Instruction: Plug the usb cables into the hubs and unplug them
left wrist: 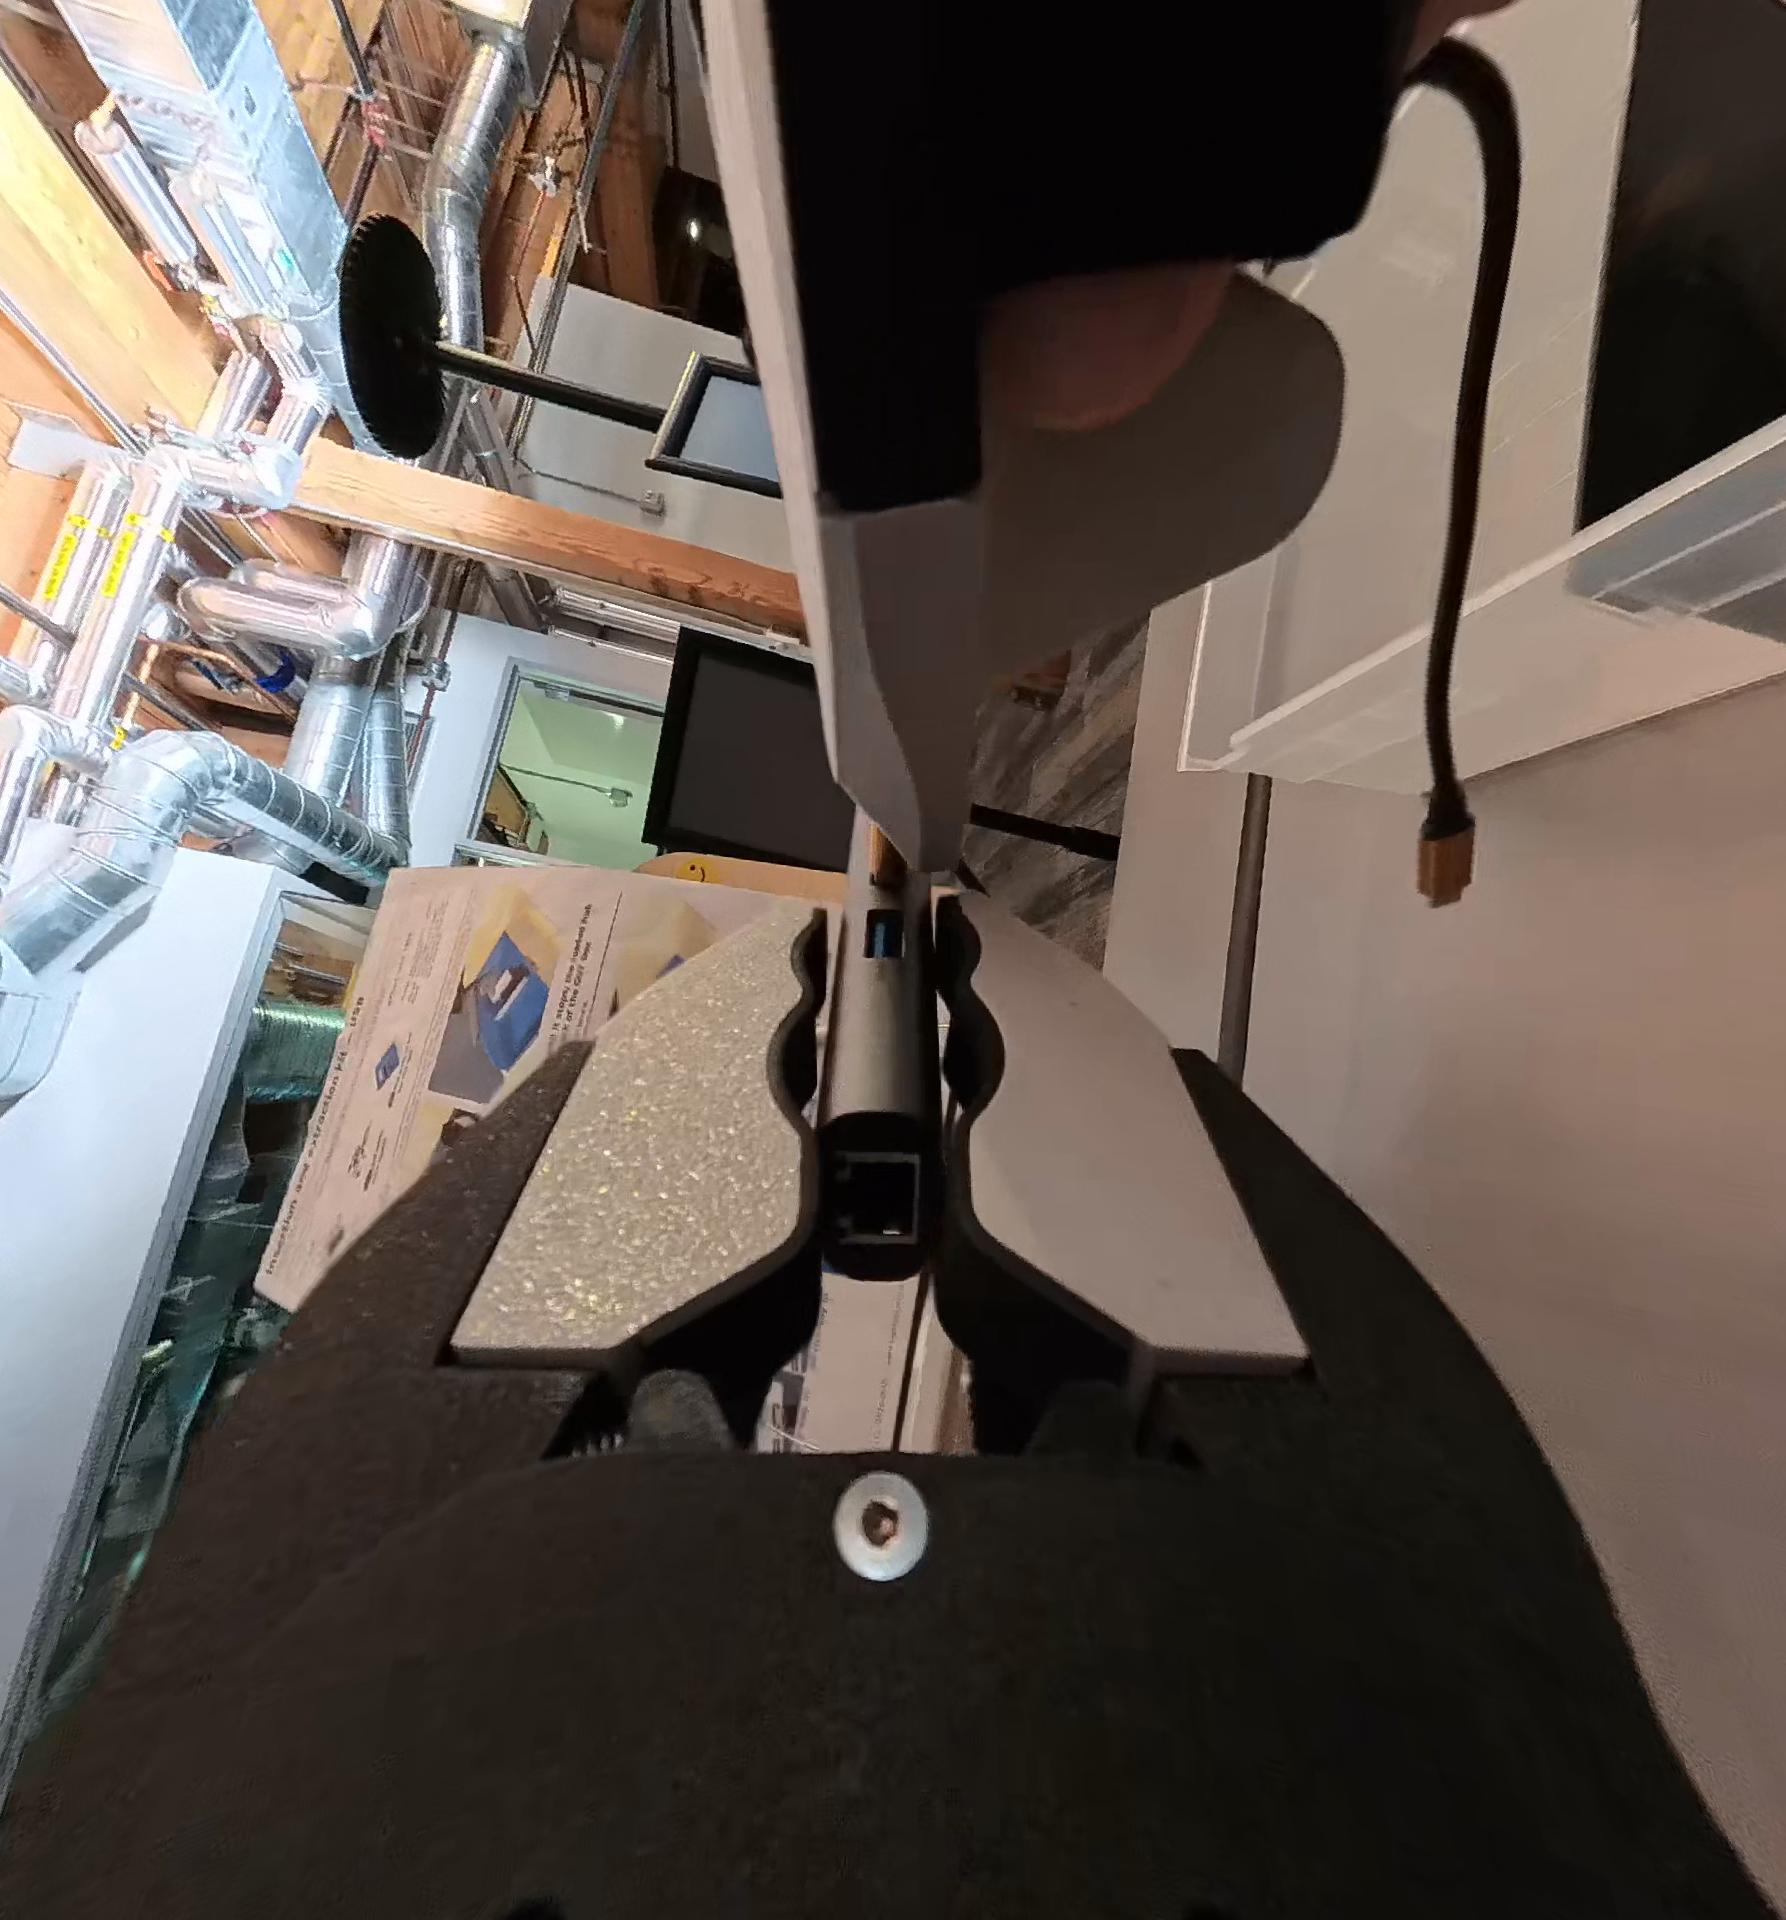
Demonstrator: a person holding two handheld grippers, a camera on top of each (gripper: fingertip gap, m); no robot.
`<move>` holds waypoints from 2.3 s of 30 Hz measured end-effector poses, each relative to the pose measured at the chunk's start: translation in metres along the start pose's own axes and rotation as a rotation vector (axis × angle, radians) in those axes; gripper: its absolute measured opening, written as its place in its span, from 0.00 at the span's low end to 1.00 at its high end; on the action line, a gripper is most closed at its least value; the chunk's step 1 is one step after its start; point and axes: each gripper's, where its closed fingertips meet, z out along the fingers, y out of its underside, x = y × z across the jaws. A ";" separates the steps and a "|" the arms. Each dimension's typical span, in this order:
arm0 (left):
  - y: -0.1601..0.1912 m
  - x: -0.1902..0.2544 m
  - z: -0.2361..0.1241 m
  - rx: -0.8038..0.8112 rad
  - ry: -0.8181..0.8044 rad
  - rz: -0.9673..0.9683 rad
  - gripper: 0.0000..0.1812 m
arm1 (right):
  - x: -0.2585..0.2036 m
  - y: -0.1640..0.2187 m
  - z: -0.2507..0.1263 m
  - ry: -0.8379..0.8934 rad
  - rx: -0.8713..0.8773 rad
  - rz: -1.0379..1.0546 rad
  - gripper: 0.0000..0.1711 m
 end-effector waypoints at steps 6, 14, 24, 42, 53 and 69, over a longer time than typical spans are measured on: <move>0.006 -0.002 0.003 -0.034 -0.019 -0.008 0.12 | 0.002 0.000 0.000 0.047 -0.012 -0.049 0.09; 0.007 -0.005 0.008 -0.076 -0.055 0.003 0.10 | 0.008 0.002 -0.001 0.076 -0.018 -0.054 0.10; 0.004 -0.003 0.010 -0.098 -0.092 0.055 0.09 | 0.010 0.003 -0.001 0.091 -0.024 -0.084 0.10; 0.003 0.010 0.024 -0.116 -0.073 0.019 0.10 | 0.022 0.021 -0.003 0.063 -0.127 -0.025 0.10; 0.009 0.010 0.023 -0.117 -0.077 0.033 0.09 | 0.016 0.023 -0.006 0.056 -0.161 -0.056 0.10; -0.003 0.025 0.025 -0.054 0.020 -0.077 0.09 | 0.020 0.032 -0.004 -0.045 -0.172 0.001 0.10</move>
